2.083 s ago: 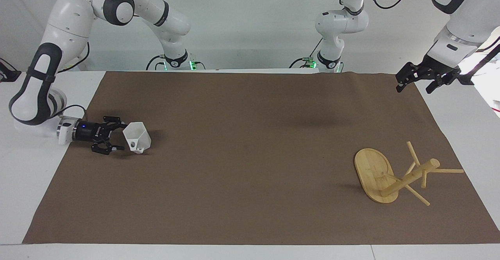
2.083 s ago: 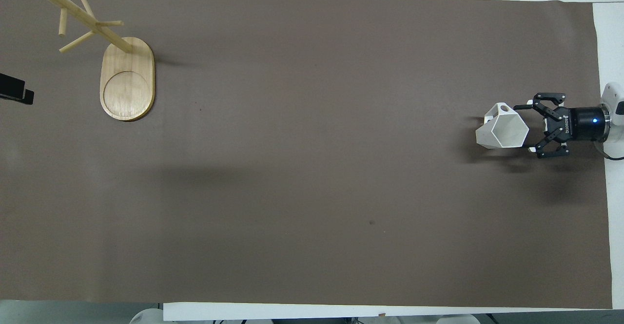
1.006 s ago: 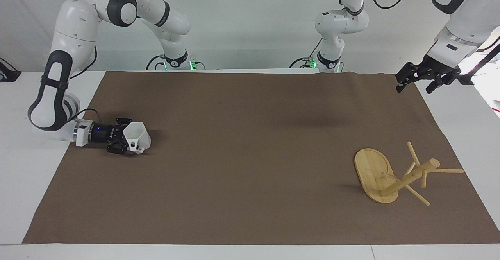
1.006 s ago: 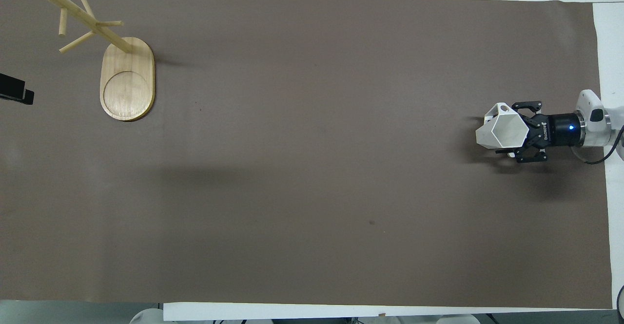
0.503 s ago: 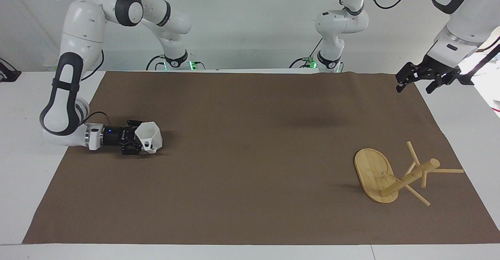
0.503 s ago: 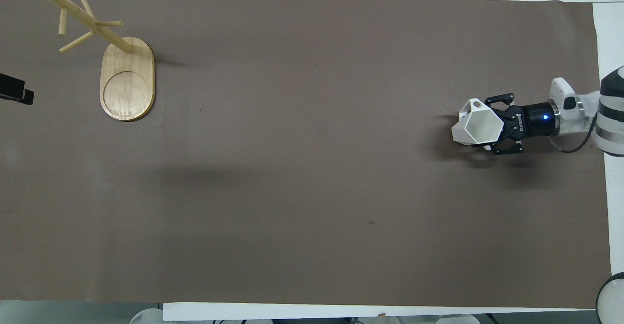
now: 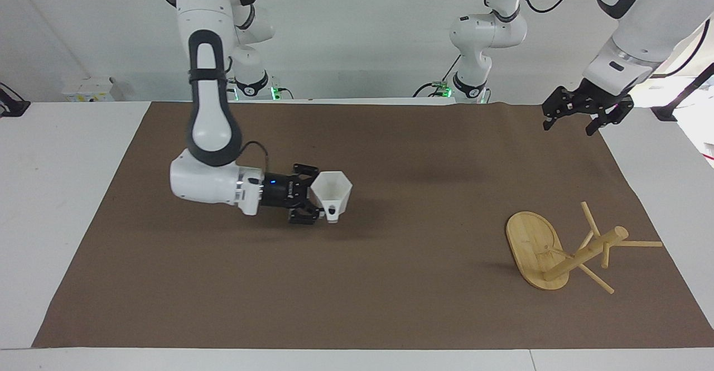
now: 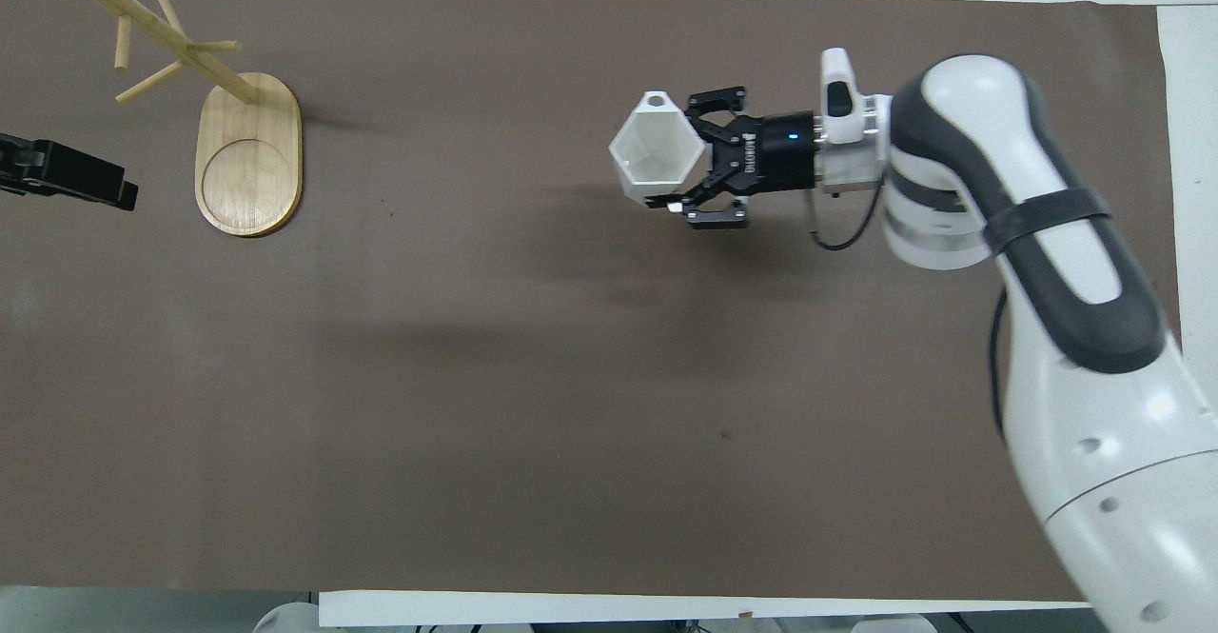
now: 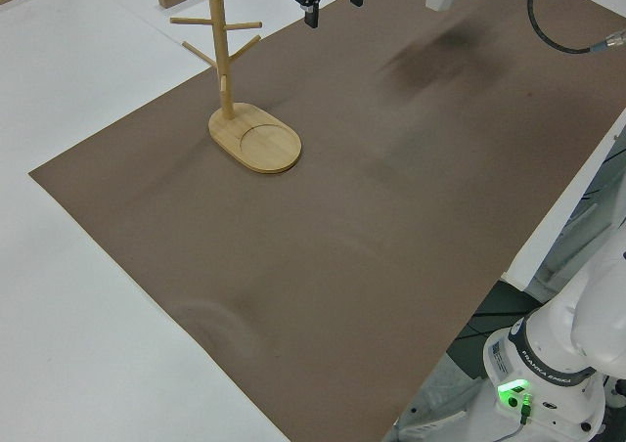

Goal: Hang cup on rack
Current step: 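Lift the white cup with the right gripper toward the wooden rack, then carry the cup toward the left gripper while the left gripper reaches it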

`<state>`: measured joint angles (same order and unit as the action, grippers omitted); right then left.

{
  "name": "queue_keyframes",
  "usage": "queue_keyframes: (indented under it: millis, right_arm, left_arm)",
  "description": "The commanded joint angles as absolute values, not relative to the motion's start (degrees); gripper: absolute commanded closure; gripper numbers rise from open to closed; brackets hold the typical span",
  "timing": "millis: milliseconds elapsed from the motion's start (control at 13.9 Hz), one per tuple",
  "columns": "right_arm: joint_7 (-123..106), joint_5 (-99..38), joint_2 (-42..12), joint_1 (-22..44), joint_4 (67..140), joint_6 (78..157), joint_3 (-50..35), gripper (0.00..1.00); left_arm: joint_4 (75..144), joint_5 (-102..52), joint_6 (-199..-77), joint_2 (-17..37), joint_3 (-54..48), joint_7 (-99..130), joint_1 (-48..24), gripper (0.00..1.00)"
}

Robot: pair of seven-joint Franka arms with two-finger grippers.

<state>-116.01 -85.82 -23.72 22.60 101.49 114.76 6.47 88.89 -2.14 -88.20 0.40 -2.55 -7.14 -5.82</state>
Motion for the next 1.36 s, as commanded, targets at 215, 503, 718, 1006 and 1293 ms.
queue_keyframes:
  millis: [215, 503, 718, 1006, 1293]
  right_arm:
    - [-113.3, -94.1, -21.8, 34.2, 102.4, 124.1, 7.0, 0.69]
    - [-110.6, -94.1, -18.6, 39.9, 102.7, 131.5, 7.0, 0.67]
    - [-109.9, -94.3, -18.1, 44.2, 102.7, 138.1, 6.9, 0.66]
    - [-108.8, -94.7, -18.2, 45.7, 102.7, 140.3, 6.9, 0.66]
    - [-108.7, -95.0, -18.2, 45.4, 102.7, 140.3, 6.9, 0.66]
  left_arm:
    - [89.8, -2.2, -87.8, -0.4, -1.8, -5.9, -4.8, 0.0]
    - [90.3, -3.0, -91.6, -0.5, -2.0, 8.0, -6.3, 0.0]
    - [90.4, -5.7, -93.8, -0.5, -2.1, 17.7, -12.2, 0.0]
    - [89.8, -4.9, -95.3, 1.1, -2.1, 26.8, -19.6, 0.0]
    - [92.6, -4.8, -94.2, 1.1, -2.1, 28.0, -22.7, 0.0]
